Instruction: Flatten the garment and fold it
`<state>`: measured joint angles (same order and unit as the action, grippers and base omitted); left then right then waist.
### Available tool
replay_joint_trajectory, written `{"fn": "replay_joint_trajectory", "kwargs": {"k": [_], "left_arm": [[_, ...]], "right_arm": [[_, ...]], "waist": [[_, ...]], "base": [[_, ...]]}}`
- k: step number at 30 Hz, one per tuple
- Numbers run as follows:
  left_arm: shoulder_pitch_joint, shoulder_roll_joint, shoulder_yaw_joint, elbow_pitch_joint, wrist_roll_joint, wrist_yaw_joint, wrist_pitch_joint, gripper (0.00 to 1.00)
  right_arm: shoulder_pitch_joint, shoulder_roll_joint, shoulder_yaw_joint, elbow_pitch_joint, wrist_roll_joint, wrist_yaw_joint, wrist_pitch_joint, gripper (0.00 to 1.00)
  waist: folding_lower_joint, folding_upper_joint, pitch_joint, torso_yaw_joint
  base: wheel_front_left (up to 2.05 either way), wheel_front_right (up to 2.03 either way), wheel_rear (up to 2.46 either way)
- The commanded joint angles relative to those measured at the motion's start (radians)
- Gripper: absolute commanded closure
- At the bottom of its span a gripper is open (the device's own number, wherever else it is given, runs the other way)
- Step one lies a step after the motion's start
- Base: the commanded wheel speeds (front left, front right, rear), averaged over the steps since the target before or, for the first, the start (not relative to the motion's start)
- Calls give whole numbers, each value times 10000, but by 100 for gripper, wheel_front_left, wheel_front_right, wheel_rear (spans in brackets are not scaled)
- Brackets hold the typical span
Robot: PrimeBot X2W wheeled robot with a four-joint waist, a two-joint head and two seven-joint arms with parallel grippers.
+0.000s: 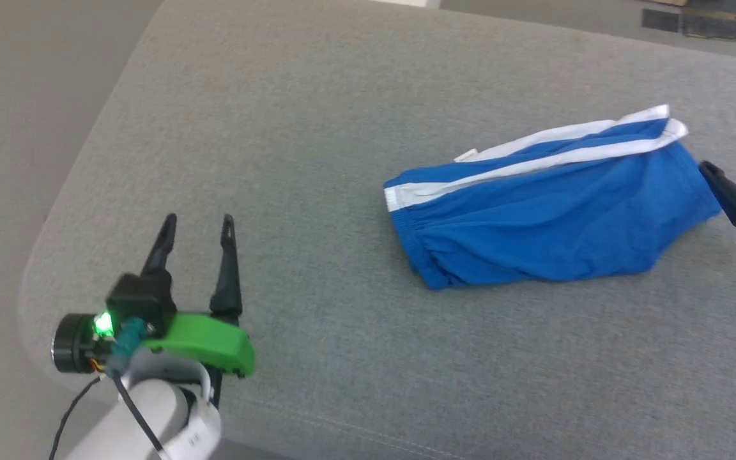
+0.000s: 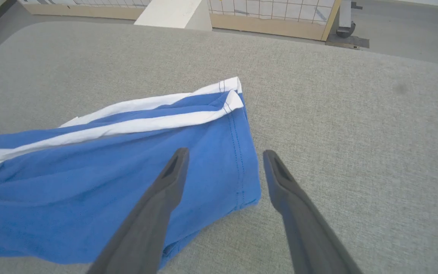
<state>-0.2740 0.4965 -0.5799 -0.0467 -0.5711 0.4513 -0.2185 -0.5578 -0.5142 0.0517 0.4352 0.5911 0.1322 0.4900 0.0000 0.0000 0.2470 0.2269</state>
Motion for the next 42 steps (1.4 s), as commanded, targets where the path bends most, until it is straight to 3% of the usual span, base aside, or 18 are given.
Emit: {"fn": "replay_joint_trajectory", "kwargs": {"k": [1, 12, 22, 23, 24, 36, 42], "left_arm": [[172, 56, -97, -54, 309, 39, -126, 0], [-13, -252, -694, -5, 1080, -681, -392, 0], [-120, -602, -585, 155, 1188, -877, -424, 0], [-111, -622, -572, 175, 1204, -897, -426, 0], [-102, -637, -560, 196, 1212, -914, -427, 0], [113, -645, -527, 516, 1190, -1192, -430, 0], [363, -564, -602, 561, 1086, -1200, -346, 0]], "right_arm": [[56, 146, -226, 161, -157, -15, 228, 0], [-478, 692, -1857, 871, -1635, -15, 2038, 0], [-26, 998, -1484, 575, -1880, -15, 3173, 0], [80, 1037, -1445, 503, -1818, -15, 3221, 25], [151, 1057, -1428, 437, -1795, -15, 3224, 100], [581, 1248, -2398, -117, -1608, -15, 2214, 100], [1561, 1444, -3331, -917, -1441, -15, 2369, 100]], "waist": [[0, 0, 154, 216], [0, 0, 1003, 954], [0, 0, 1471, 1254], [0, 0, 1484, 1261], [0, 0, 1486, 1262], [0, 0, 516, 628], [0, 0, -253, 7]], "base": [[0, 0, 0], [0, 0, 0], [0, 0, 0], [0, 0, 0], [0, 0, 0], [0, 0, 0], [0, 0, 0]]}}
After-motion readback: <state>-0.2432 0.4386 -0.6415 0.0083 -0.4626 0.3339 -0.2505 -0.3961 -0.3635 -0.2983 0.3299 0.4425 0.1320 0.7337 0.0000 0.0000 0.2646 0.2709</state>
